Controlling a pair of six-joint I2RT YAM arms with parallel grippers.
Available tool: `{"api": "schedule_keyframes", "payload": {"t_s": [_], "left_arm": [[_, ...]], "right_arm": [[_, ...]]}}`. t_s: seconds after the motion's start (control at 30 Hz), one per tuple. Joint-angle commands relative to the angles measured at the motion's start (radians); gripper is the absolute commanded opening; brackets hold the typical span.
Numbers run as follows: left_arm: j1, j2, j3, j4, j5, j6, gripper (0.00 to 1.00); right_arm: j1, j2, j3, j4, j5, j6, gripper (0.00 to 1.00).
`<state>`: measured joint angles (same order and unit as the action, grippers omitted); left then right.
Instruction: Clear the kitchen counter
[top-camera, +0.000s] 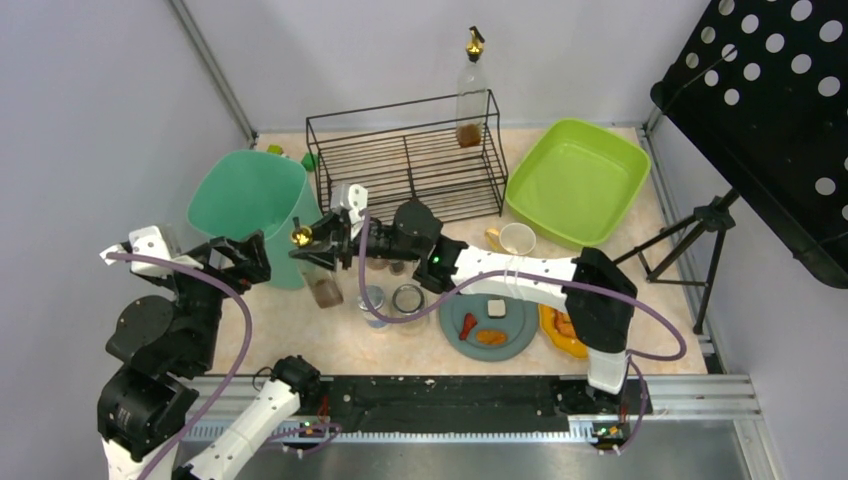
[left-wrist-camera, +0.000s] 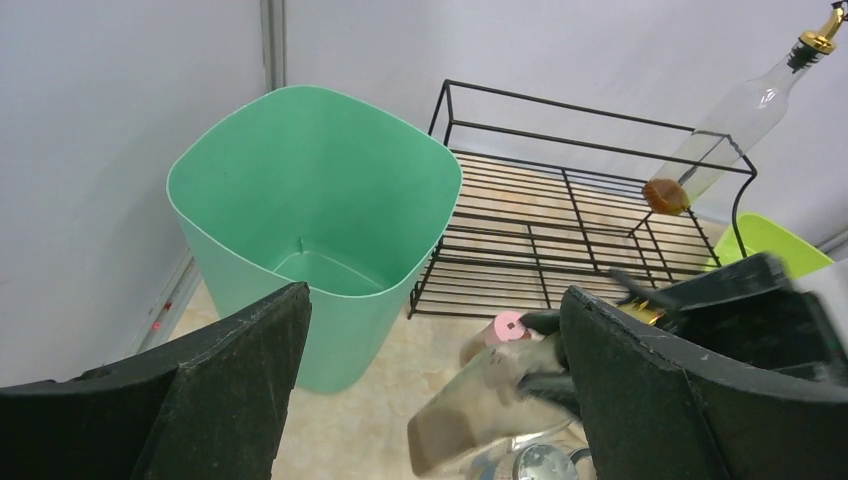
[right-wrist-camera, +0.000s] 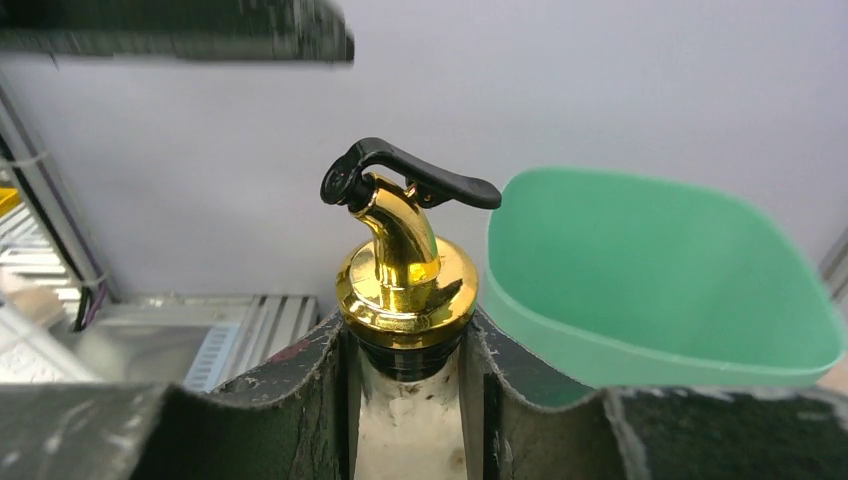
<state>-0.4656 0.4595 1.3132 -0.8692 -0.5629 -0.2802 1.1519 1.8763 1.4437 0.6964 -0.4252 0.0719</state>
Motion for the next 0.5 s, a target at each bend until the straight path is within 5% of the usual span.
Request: {"api": "schedule_keyframes", "payload": {"t_s": [0.0,0.47], "left_arm": [[0.0,0.0,0.031,0.032,-0.017,0.01,0.99],[-0.001,0.021,0.016,0.05,0.017,0.009,0.99]], "right_arm": [[0.01,-0.113,0.142,0.056,0.08,-0.083,0.0],[-0.146,-0.035,0.625,-0.238,0.21,-0.348,0.0]]}}
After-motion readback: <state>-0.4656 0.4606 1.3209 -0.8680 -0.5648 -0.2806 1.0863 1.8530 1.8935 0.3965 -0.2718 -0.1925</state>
